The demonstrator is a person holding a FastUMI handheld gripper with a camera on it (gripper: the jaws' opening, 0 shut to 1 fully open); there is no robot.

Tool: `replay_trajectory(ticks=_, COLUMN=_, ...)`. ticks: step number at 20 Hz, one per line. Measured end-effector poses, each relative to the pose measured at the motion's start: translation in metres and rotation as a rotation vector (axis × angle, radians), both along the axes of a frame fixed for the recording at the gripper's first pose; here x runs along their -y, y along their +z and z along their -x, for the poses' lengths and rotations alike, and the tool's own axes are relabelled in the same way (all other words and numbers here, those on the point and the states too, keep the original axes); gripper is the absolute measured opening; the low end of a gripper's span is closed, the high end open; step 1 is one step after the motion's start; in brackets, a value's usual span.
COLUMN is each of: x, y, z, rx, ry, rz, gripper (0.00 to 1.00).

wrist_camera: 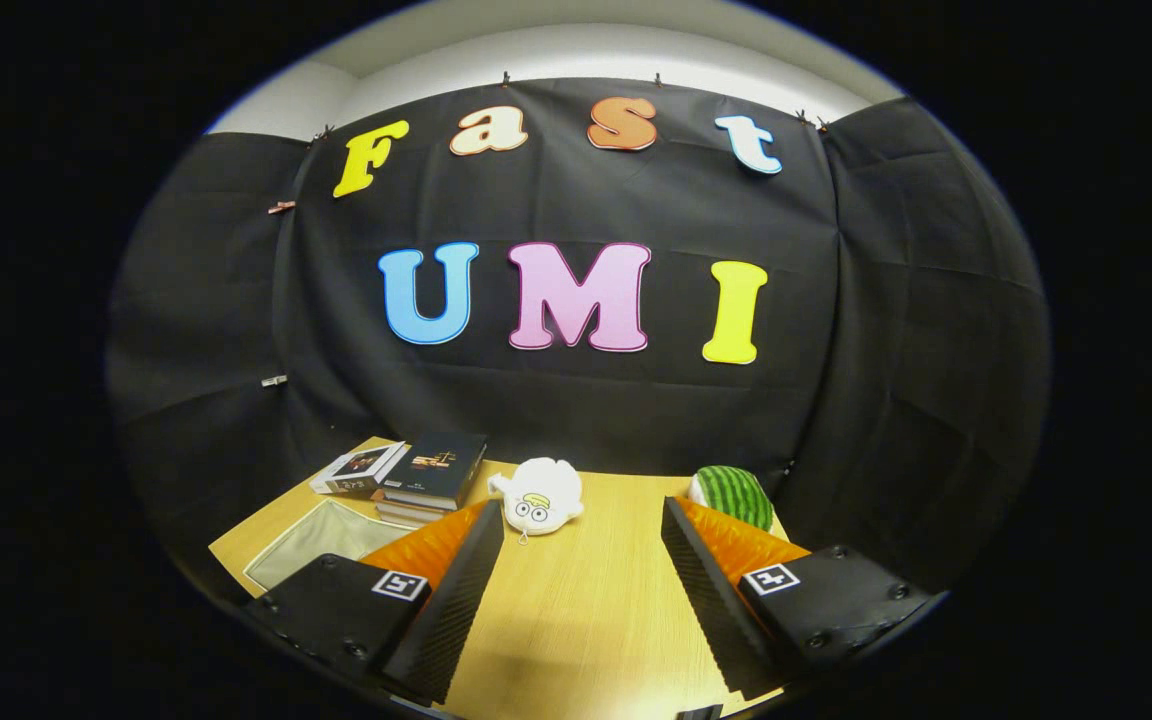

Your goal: Open the storage box then place both shoes into the box .Put the left shoe in first, then the right shoe, with the right side of both shoes facing outward in a uniform manner.

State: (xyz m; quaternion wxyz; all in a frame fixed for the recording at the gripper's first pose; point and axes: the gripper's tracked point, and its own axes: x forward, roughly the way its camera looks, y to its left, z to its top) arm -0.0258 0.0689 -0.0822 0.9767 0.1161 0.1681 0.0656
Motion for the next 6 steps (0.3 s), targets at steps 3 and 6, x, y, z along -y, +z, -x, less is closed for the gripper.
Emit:
replay_trajectory(ticks=3, x=0.0029, y=-0.0018, z=-0.0004, rx=-0.007, ry=-0.01, rz=-0.003, gripper=0.98)
replay_trajectory(ticks=6, x=0.0031, y=-0.0018, z=-0.001, rx=-0.012, ry=-0.012, rz=-0.008, gripper=0.98)
